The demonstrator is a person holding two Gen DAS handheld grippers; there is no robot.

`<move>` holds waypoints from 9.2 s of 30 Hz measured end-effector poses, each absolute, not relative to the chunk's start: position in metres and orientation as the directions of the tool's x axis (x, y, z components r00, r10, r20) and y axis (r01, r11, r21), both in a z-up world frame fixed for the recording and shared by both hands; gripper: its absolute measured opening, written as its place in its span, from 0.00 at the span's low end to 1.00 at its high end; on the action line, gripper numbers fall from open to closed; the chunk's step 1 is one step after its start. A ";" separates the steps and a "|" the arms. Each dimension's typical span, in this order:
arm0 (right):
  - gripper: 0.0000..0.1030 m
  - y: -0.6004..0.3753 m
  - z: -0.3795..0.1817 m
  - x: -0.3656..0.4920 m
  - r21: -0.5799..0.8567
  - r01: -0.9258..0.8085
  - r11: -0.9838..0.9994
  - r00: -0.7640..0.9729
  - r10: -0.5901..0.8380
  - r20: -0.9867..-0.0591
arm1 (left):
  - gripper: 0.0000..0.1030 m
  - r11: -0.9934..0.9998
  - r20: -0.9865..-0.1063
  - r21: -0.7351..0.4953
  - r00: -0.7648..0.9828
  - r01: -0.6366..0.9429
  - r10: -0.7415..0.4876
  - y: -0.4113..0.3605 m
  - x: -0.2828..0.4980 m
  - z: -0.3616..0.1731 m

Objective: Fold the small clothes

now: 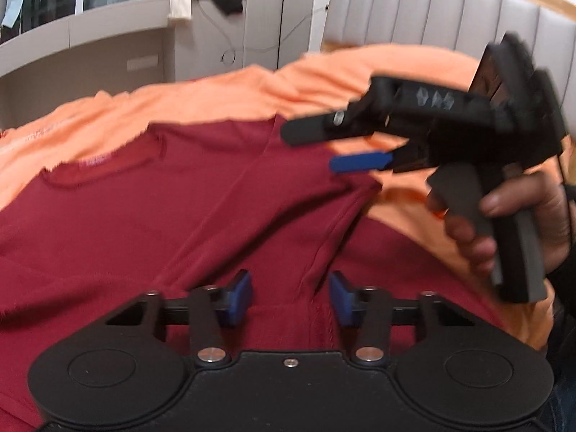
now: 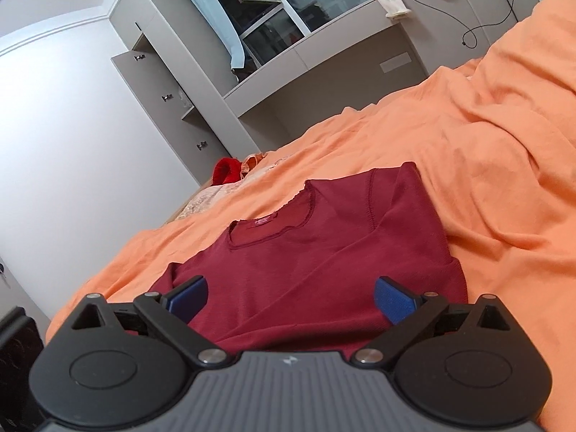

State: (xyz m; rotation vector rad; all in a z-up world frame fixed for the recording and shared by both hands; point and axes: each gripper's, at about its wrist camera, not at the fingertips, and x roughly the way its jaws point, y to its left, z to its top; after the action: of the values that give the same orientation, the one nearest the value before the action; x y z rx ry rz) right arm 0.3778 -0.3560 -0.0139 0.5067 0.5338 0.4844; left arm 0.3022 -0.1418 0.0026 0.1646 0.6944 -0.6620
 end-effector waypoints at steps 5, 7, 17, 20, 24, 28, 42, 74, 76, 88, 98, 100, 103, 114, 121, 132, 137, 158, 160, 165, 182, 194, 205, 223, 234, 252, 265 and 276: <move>0.98 -0.351 -0.014 0.378 0.582 -0.319 0.748 0.734 0.583 -0.347 | 0.12 0.767 -0.658 -0.043 0.560 0.640 -0.504 -0.151 0.300 -0.001; 0.98 -0.347 -0.014 0.377 0.583 -0.323 0.746 0.729 0.589 -0.349 | 0.08 0.772 -0.654 -0.049 0.564 0.634 -0.504 -0.149 0.298 -0.001; 0.98 -0.335 -0.020 0.376 0.517 -0.308 0.799 0.724 0.549 -0.417 | 0.07 0.771 -0.646 -0.004 0.587 0.637 -0.488 -0.154 0.278 -0.002; 0.98 -0.323 -0.015 0.378 0.401 -0.315 0.860 0.731 0.490 -0.476 | 0.07 0.781 -0.642 0.002 0.599 0.625 -0.478 -0.155 0.276 -0.007; 0.91 -0.299 -0.004 0.390 0.268 -0.402 0.876 0.693 0.482 -0.536 | 0.07 0.793 -0.625 0.034 0.632 0.608 -0.458 -0.159 0.269 -0.013; 0.86 -0.258 0.006 0.401 0.089 -0.526 0.846 0.648 0.466 -0.603 | 0.07 0.792 -0.612 0.065 0.651 0.607 -0.448 -0.162 0.264 -0.015; 0.83 -0.208 -0.023 0.403 -0.119 -0.608 0.785 0.626 0.381 -0.680 | 0.07 0.799 -0.606 0.064 0.659 0.598 -0.445 -0.164 0.256 -0.017; 0.93 -0.235 -0.024 0.403 -0.122 -0.537 0.834 0.691 0.352 -0.631 | 0.06 0.800 -0.569 0.104 0.695 0.591 -0.440 -0.164 0.236 -0.022; 0.93 -0.241 -0.020 0.402 -0.124 -0.533 0.837 0.697 0.352 -0.624 | 0.06 0.797 -0.567 0.107 0.695 0.594 -0.442 -0.163 0.235 -0.022; 0.99 -0.316 0.009 0.331 -0.096 -0.463 0.881 0.750 0.332 -0.572 | 0.12 0.788 -0.531 0.052 0.686 0.613 -0.498 -0.142 0.227 -0.018; 1.00 -0.353 0.015 0.233 -0.062 -0.364 0.929 0.823 0.290 -0.487 | 0.48 0.817 -0.456 -0.014 0.723 0.577 -0.519 -0.116 0.188 -0.015; 1.00 -0.355 0.014 0.215 -0.074 -0.345 0.936 0.835 0.271 -0.478 | 0.61 0.824 -0.441 -0.032 0.732 0.565 -0.519 -0.114 0.176 -0.011; 1.00 -0.355 0.013 0.190 -0.062 -0.329 0.942 0.848 0.266 -0.458 | 0.79 0.830 -0.423 -0.041 0.743 0.557 -0.519 -0.113 0.156 -0.006; 1.00 -0.335 0.006 0.124 -0.108 -0.327 0.939 0.869 0.253 -0.426 | 0.99 0.848 -0.423 -0.170 0.740 0.502 -0.523 -0.087 0.095 0.017; 1.00 -0.315 0.001 0.093 -0.184 -0.353 0.918 0.880 0.258 -0.400 | 0.99 0.916 -0.410 -0.098 0.823 0.389 -0.393 -0.052 0.063 0.039; 1.00 -0.269 -0.030 0.065 -0.340 -0.483 0.807 0.833 0.304 -0.461 | 0.99 0.973 -0.459 0.026 0.867 0.230 -0.193 0.020 0.015 0.029; 1.00 -0.247 -0.055 0.068 -0.427 -0.509 0.748 0.822 0.273 -0.500 | 0.99 0.982 -0.476 0.010 0.864 0.190 -0.163 0.035 0.014 0.016; 1.00 -0.198 -0.148 0.097 -0.887 -0.257 0.383 0.960 -0.001 -0.278 | 0.99 0.988 -0.579 -0.036 0.803 0.150 -0.143 0.035 0.040 -0.013; 0.99 -0.194 -0.156 0.094 -0.905 -0.235 0.355 0.969 0.014 -0.246 | 0.99 0.992 -0.591 -0.024 0.798 0.127 -0.116 0.034 0.041 -0.015; 0.92 -0.184 -0.173 0.087 -0.938 -0.223 0.267 0.975 0.076 -0.210 | 0.99 0.993 -0.603 -0.028 0.791 0.114 -0.108 0.036 0.044 -0.016; 0.30 -0.178 -0.171 0.083 -0.912 -0.295 0.285 0.955 0.115 -0.273 | 0.99 0.993 -0.611 -0.011 0.785 0.117 -0.099 0.033 0.045 -0.018; 0.07 -0.196 -0.117 0.066 -0.754 -0.332 0.566 0.943 0.218 -0.252 | 0.99 0.908 -0.485 0.219 0.847 0.357 -0.216 -0.019 0.012 -0.007; 0.06 -0.216 -0.085 0.053 -0.672 -0.244 0.699 0.966 0.237 -0.104 | 0.99 0.756 -0.439 0.524 0.885 0.393 -0.156 -0.104 0.034 -0.041; 0.06 -0.225 -0.058 0.045 -0.626 -0.131 0.769 0.985 0.170 0.003 | 0.58 0.725 -0.398 0.664 0.907 0.184 0.134 -0.042 0.035 -0.020; 0.06 -0.214 -0.064 0.052 -0.692 -0.067 0.719 0.994 0.107 0.015 | 0.06 0.800 -0.394 0.582 0.911 0.147 0.120 -0.022 0.020 -0.005; 0.04 -0.221 -0.044 -0.018 -0.614 0.122 0.779 0.961 0.061 0.268 | 0.04 0.965 -0.062 0.257 0.997 0.059 -0.044 0.001 -0.064 0.078; 0.04 -0.215 -0.046 -0.027 -0.651 0.197 0.733 0.929 0.071 0.362 | 0.08 0.976 -0.070 0.216 0.997 0.035 -0.020 0.007 -0.058 0.081; 0.04 -0.214 -0.035 0.016 -0.629 0.188 0.754 0.924 0.082 0.374 | 0.09 0.983 -0.097 0.183 0.995 0.026 -0.008 0.032 -0.004 0.096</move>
State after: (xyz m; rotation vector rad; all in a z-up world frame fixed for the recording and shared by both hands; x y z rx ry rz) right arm 0.0158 -0.2137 -0.0351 -0.7191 -0.3969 -0.0598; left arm -0.0038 0.0316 0.0965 0.1849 0.0965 -0.0173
